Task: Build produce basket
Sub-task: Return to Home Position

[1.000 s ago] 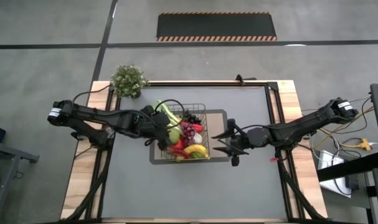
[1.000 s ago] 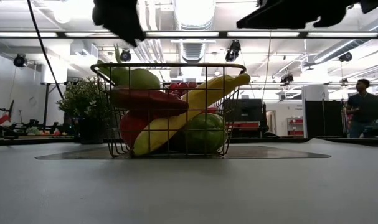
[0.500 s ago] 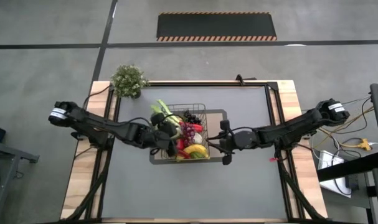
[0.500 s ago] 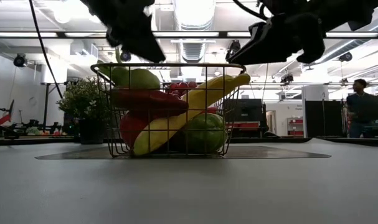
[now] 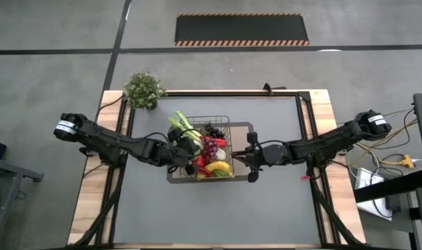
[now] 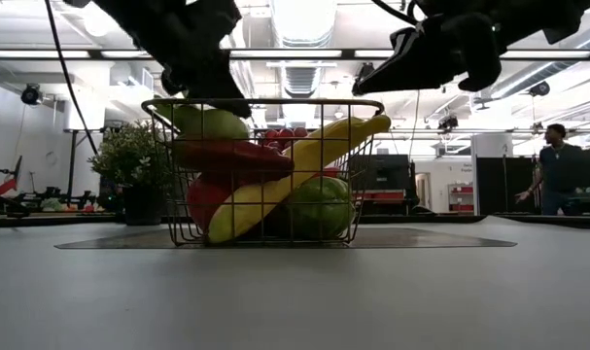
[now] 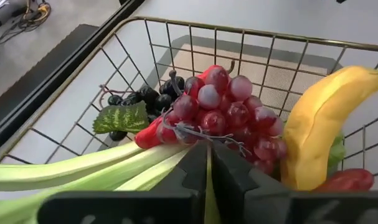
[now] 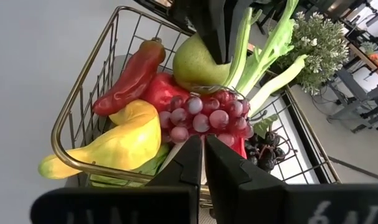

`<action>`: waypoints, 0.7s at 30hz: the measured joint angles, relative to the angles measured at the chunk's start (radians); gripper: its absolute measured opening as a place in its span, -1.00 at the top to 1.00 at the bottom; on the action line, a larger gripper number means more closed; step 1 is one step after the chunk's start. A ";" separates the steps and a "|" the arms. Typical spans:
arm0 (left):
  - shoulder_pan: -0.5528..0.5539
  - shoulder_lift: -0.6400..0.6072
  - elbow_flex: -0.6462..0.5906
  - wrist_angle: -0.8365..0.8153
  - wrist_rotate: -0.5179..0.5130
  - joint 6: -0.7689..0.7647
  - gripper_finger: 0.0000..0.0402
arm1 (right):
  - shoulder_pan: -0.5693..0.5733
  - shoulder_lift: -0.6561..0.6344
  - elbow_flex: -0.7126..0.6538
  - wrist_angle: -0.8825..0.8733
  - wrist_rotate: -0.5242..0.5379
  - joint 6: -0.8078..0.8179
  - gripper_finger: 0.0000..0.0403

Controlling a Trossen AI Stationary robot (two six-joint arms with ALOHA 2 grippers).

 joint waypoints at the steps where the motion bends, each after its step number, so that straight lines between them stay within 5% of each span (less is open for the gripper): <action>1: 0.002 0.000 -0.013 0.023 0.001 0.000 0.98 | 0.000 0.000 0.000 0.000 0.000 0.001 0.95; 13: 0.019 -0.002 -0.122 0.337 0.000 0.006 0.96 | 0.000 0.002 0.000 -0.001 0.000 0.001 0.96; 21: -0.059 -0.098 -0.099 0.374 0.028 0.258 0.96 | 0.000 0.000 -0.011 -0.006 -0.048 -0.022 0.96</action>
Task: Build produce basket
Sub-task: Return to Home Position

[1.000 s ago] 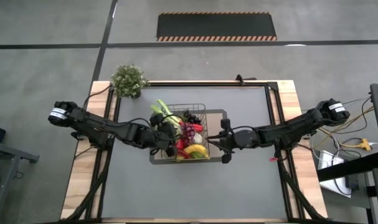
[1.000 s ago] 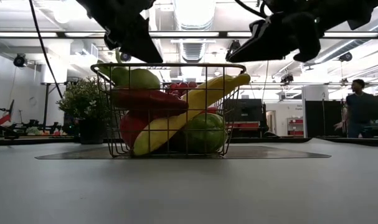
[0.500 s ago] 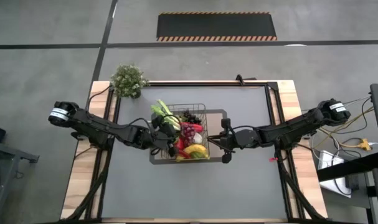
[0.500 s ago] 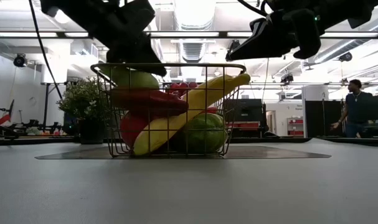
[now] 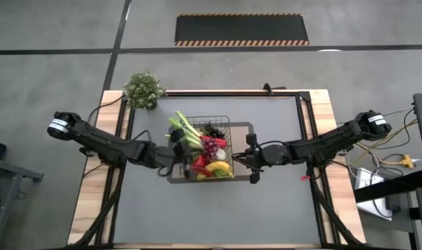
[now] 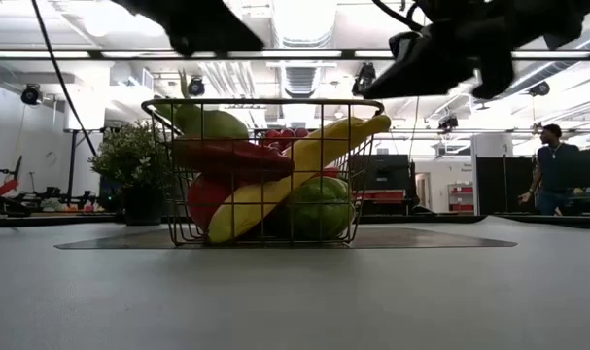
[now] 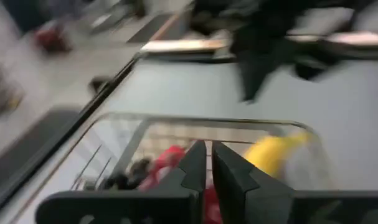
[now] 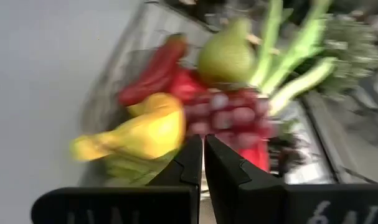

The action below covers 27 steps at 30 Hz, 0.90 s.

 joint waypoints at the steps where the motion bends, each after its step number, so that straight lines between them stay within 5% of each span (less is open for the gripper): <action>1: -0.019 -0.019 -0.011 0.008 0.026 0.057 0.96 | 0.000 -0.004 -0.009 -0.001 -0.027 -0.008 0.96; 7: -0.141 -0.164 -0.123 0.039 0.225 0.247 0.96 | -0.003 -0.059 -0.111 0.092 -0.085 -0.022 0.96; 20: -0.138 -0.628 -0.445 0.132 0.215 0.244 0.96 | -0.080 -0.288 -0.297 0.197 -0.126 0.010 0.96; 27: -0.138 -0.789 -0.624 0.272 0.215 0.243 0.96 | -0.138 -0.422 -0.398 0.253 -0.252 0.029 0.96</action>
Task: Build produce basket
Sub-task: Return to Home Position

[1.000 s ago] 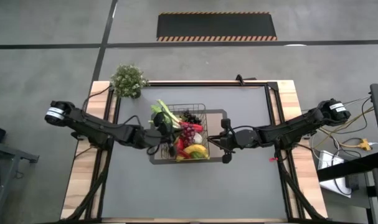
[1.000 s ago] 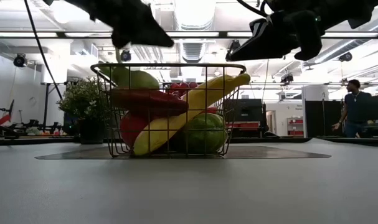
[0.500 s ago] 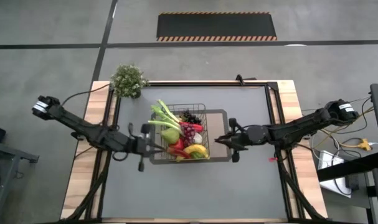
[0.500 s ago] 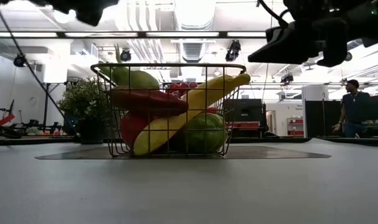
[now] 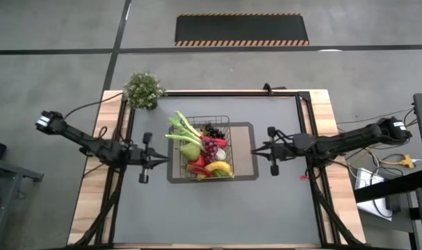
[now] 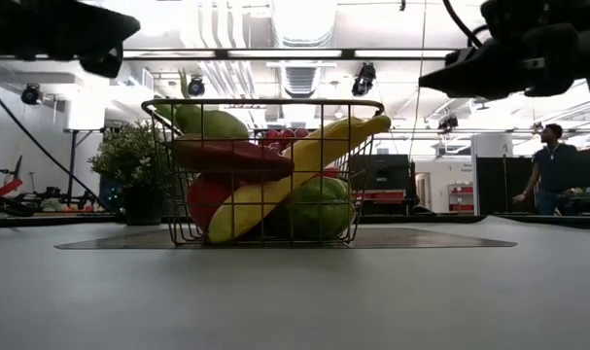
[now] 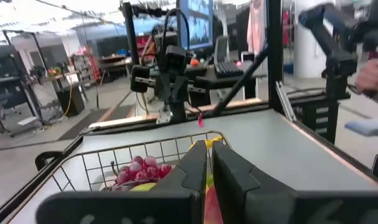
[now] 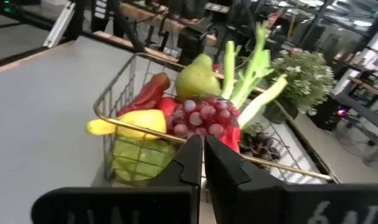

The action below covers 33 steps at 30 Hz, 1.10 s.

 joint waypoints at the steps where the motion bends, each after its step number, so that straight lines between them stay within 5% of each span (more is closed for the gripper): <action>1: 0.000 -0.018 -0.021 0.016 0.000 0.000 0.96 | -0.007 -0.019 -0.011 0.002 0.000 0.005 0.96; 17: 0.001 -0.237 -0.183 0.058 -0.008 -0.006 0.96 | -0.038 -0.391 -0.211 -0.013 0.003 0.020 0.96; 33: 0.001 -0.235 -0.184 0.048 -0.007 -0.004 0.96 | -0.038 -0.762 -0.215 -0.272 0.010 0.038 0.96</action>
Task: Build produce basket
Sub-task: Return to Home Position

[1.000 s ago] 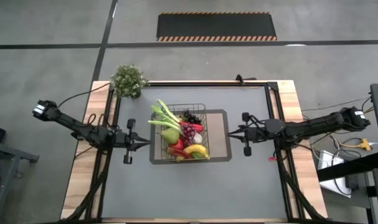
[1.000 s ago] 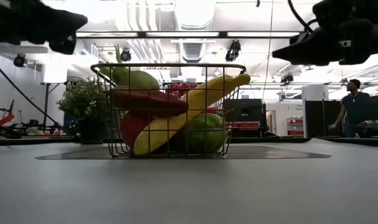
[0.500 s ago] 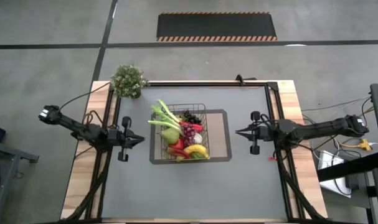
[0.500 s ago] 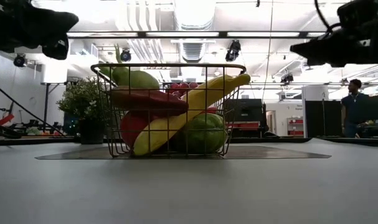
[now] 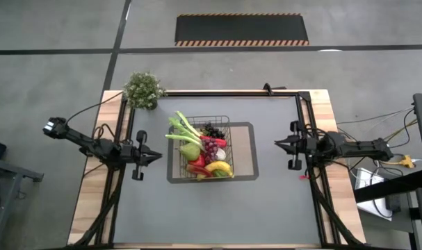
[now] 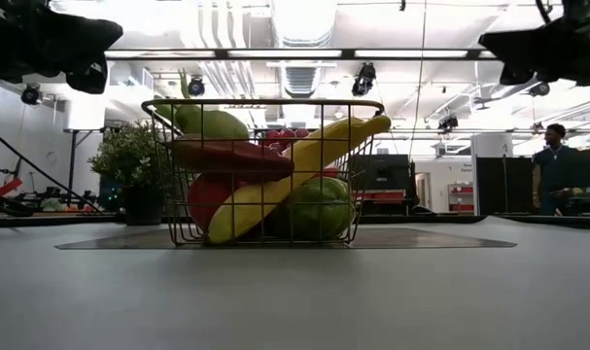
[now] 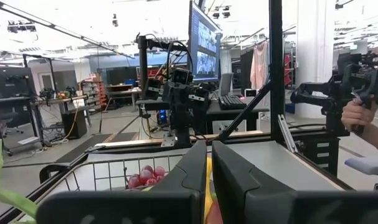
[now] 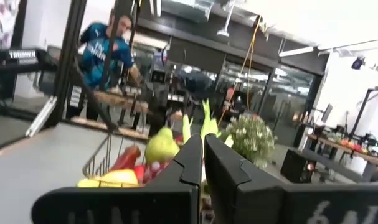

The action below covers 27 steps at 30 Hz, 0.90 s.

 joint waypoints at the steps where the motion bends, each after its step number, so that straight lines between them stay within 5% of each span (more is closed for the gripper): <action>1: 0.000 -0.001 0.000 0.000 0.000 0.000 0.96 | 0.000 -0.019 0.000 -0.014 0.000 0.000 0.96; 11: 0.000 0.004 -0.001 -0.003 -0.011 0.001 0.96 | 0.000 -0.011 0.000 -0.061 0.029 -0.038 0.96; 21: 0.000 0.009 -0.002 0.000 -0.019 0.003 0.96 | 0.000 0.005 -0.001 -0.134 0.604 -0.091 0.95; 27: 0.000 0.020 -0.002 -0.001 -0.019 0.003 0.96 | 0.000 0.007 -0.001 -0.133 0.716 -0.088 0.95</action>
